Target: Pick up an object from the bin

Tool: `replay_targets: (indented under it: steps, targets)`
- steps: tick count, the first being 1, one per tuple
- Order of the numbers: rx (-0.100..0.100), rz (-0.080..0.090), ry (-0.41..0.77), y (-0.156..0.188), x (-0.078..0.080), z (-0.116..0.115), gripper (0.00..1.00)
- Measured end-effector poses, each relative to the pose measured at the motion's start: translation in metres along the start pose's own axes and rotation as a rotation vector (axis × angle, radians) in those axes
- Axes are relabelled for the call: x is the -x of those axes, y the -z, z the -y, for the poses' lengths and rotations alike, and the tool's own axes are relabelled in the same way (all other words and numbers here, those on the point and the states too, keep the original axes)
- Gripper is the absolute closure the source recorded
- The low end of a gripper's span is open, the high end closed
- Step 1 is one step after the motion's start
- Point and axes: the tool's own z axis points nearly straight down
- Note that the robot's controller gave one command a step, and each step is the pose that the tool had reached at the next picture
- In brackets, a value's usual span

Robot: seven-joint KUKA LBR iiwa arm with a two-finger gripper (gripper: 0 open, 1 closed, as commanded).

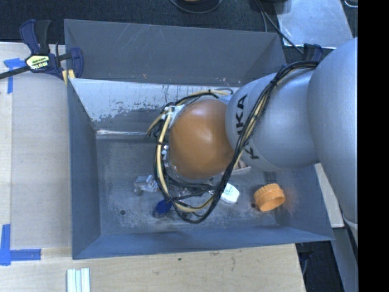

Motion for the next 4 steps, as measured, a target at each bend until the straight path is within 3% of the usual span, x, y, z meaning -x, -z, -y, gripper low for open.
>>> replay_targets:
  steps: [1,4]
  targets:
    - [0.007,-0.006,-0.134,-0.004,-0.011,-0.012,1.00]
    - [0.012,-0.014,-0.135,0.015,-0.013,-0.013,1.00]
